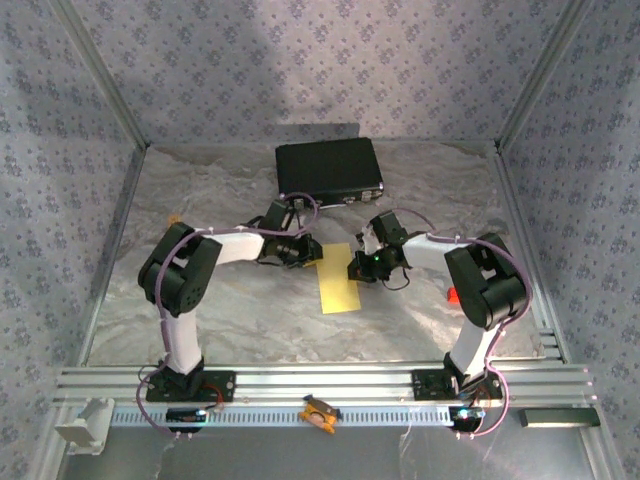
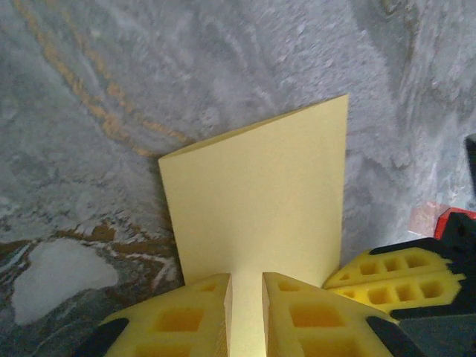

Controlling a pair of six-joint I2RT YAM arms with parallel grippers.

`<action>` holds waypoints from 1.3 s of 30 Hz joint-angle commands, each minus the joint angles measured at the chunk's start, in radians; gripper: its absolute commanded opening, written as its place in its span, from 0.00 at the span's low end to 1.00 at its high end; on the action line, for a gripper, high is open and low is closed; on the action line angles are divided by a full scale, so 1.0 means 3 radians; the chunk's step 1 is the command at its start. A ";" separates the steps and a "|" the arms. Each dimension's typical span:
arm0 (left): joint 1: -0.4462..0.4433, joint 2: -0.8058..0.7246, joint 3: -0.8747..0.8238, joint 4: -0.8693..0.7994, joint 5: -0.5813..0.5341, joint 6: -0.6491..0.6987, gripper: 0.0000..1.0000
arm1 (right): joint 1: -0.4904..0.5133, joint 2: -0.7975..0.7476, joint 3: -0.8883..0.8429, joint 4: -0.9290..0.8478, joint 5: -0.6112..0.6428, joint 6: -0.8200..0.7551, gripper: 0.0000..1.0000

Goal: Fold a paper plane with a square sheet of paper (pick it up from the middle)
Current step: First fold the square sheet of paper in half at the center of the table.

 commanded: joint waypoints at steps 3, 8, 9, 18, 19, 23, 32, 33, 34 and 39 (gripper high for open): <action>-0.0036 -0.0085 0.0250 -0.0154 -0.0029 0.0060 0.17 | -0.0020 -0.0215 -0.0033 -0.0301 0.0107 -0.0031 0.12; -0.0079 0.0011 0.0336 -0.0144 0.0048 0.0068 0.17 | -0.0085 -0.0573 -0.0169 -0.0338 0.0204 0.0097 0.21; -0.0088 0.0035 0.0365 -0.0153 0.0056 0.0082 0.17 | -0.0108 -0.0653 -0.0222 -0.0352 0.0225 0.0143 0.23; -0.0105 0.0317 0.0563 -0.0227 0.0026 0.0133 0.17 | -0.0282 -0.1214 -0.0626 -0.0354 0.0201 0.0576 0.32; -0.0105 0.0360 0.0579 -0.0240 0.0017 0.0138 0.17 | -0.0269 -0.1201 -0.0633 -0.0376 0.0155 0.0575 0.32; -0.0094 0.0457 0.0554 -0.0222 -0.0032 0.0128 0.16 | -0.0154 -0.1204 -0.0723 -0.0328 0.0004 0.0737 0.34; -0.0035 0.0461 0.0228 -0.0028 -0.0020 0.0064 0.16 | 0.0099 -0.1174 -0.0933 -0.0197 -0.0082 0.1029 0.39; -0.0027 0.0448 0.0193 -0.0011 -0.0020 0.0058 0.16 | 0.0114 -0.1160 -0.0951 -0.0171 -0.0084 0.1052 0.40; -0.0025 0.0435 0.0161 0.0011 -0.0018 0.0048 0.16 | 0.0124 -0.1135 -0.0972 -0.0125 -0.0115 0.1090 0.40; -0.0010 0.0414 0.0107 0.0041 -0.0020 0.0022 0.16 | 0.0172 -0.1065 -0.1013 0.0001 -0.0189 0.1173 0.40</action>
